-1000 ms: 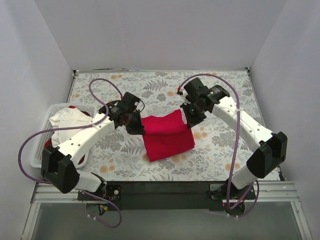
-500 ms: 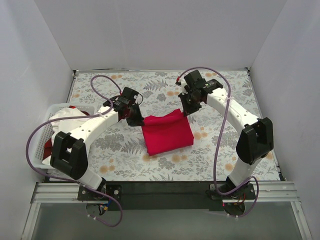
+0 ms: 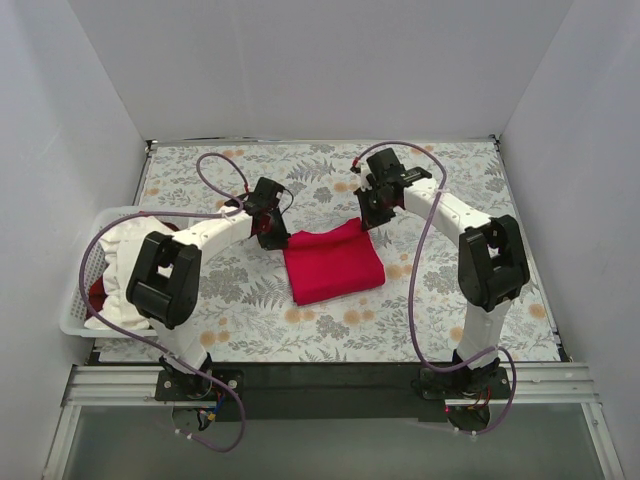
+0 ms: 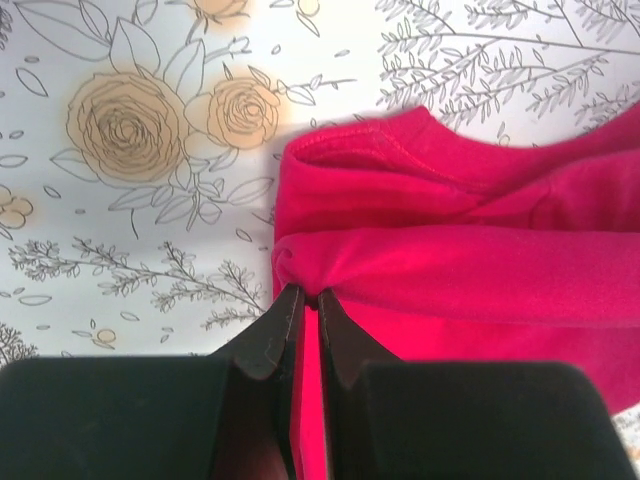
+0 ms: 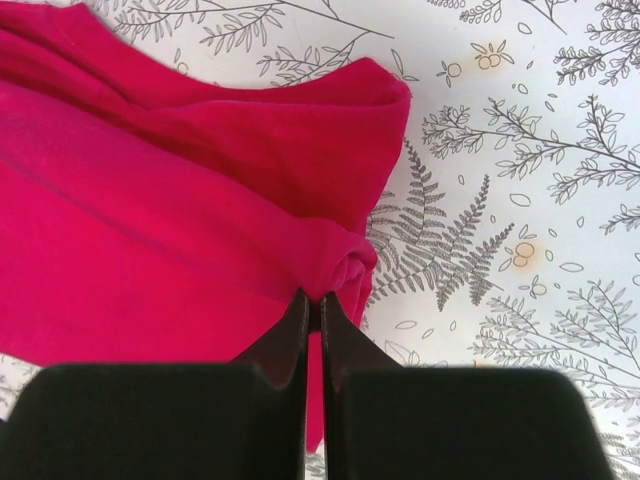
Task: Fold and stack the t-shirts
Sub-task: Fold the tshirt
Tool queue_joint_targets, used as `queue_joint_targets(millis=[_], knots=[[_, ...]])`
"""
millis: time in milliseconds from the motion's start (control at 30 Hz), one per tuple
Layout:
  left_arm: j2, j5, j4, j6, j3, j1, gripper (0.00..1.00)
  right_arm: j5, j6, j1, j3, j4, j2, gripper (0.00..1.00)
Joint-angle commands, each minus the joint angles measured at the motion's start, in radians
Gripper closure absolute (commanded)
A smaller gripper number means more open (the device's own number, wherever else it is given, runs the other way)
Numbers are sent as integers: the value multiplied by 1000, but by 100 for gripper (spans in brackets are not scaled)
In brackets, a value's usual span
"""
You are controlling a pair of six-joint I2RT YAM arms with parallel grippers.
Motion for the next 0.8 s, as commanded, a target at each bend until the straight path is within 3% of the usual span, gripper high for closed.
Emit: queue_joint_targets(millis=[0,133,233,400,467,667,767], knots=[[-2,-86,37,17,25,13,100,-2,20,-26,-34,112,11,99],[4,-101,43,28,26,11,99,-12,38,-35,-57,132,20,98],[-12,-100,36,32,28,11,83,-7,60,-35,-71,141,-7,83],[-126,-87,52,37,-1,11,52,77,106,-38,-119,177,-135,76],[-168,-77,71,46,-20,10,43,88,129,-46,-154,193,-184,70],[-340,40,192,62,-159,10,39,39,169,-72,-316,325,-306,61],[-363,156,300,68,-233,8,42,-237,199,-107,-398,524,-342,58]])
